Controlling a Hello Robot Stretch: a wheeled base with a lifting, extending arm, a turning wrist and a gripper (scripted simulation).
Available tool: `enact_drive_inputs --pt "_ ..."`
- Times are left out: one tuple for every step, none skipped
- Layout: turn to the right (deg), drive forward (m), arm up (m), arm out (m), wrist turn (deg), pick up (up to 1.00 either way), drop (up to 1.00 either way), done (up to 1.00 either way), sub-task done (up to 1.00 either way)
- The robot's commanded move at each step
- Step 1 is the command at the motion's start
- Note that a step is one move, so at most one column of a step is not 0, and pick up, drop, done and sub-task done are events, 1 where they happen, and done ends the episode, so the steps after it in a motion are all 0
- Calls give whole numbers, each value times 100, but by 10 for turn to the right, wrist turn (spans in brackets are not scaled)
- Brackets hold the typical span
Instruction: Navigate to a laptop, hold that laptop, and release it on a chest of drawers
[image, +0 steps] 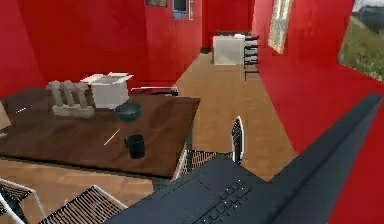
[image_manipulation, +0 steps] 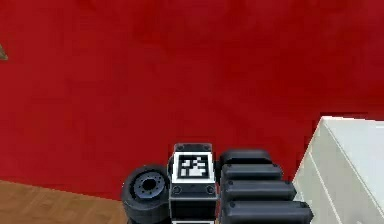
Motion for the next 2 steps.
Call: enact_drive_inputs --pt "-450 0 0 0 0 0 0 0 0" --pt "-450 0 0 0 0 0 0 0 0"
